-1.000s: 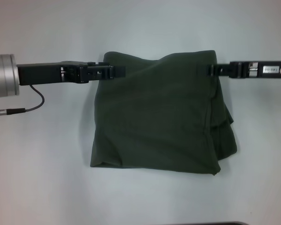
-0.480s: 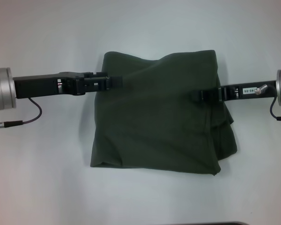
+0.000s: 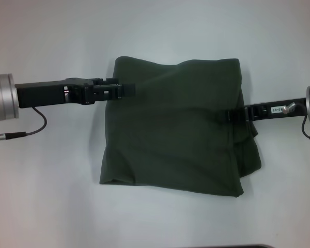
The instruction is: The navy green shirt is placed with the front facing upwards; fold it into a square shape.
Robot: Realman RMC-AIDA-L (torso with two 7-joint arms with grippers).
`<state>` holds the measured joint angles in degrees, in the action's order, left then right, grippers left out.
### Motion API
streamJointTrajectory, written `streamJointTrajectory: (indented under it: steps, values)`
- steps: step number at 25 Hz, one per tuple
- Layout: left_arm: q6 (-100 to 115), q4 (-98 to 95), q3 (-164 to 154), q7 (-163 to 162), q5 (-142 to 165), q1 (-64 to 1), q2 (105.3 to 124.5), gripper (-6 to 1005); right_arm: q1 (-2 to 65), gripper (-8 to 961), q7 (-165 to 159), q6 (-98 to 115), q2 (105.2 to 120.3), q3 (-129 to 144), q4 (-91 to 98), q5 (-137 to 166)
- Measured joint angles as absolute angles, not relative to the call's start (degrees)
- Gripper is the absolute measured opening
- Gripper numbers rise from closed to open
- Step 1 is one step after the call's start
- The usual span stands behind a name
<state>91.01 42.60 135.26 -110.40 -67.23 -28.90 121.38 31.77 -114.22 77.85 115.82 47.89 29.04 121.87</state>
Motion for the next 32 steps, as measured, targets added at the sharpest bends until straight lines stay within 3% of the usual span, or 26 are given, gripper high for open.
streamJointTrajectory:
  steps: [32]
  values:
    - [88.7,33.7,131.4,-100.4,-63.8,-27.9,122.88,797,36.4,33,-115.2,71.7,115.99,47.3,29.5,121.3]
